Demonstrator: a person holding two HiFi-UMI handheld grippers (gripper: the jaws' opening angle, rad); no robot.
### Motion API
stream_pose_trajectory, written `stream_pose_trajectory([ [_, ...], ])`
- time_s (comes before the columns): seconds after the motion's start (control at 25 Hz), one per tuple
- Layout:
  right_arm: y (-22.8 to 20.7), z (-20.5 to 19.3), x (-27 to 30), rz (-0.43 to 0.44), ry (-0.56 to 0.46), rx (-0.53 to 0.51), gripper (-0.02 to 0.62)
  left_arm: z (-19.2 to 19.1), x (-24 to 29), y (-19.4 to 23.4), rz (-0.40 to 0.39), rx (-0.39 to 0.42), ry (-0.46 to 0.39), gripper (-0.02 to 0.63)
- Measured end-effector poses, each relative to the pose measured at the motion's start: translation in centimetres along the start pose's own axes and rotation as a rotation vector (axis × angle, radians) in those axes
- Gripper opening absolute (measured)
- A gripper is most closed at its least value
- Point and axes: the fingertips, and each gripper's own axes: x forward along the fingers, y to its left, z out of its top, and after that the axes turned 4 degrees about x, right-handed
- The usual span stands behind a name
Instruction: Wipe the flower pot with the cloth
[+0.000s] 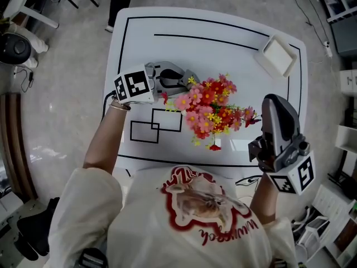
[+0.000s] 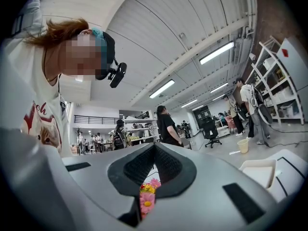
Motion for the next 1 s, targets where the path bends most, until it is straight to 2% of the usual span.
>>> stream_pose_trajectory([
  [0.6,1.3,0.1,-1.5,-0.013,-0.012,-0.007,-0.002,-1.2,-1.3,-1.6,0.113,-0.037,0.036,0.052],
  [1.0,3.1,-0.1,-2.5,-0.006,-0.01,-0.008,-0.002,-1.5,-1.9,-2.7,0.221,-0.057,0.064,0.052],
])
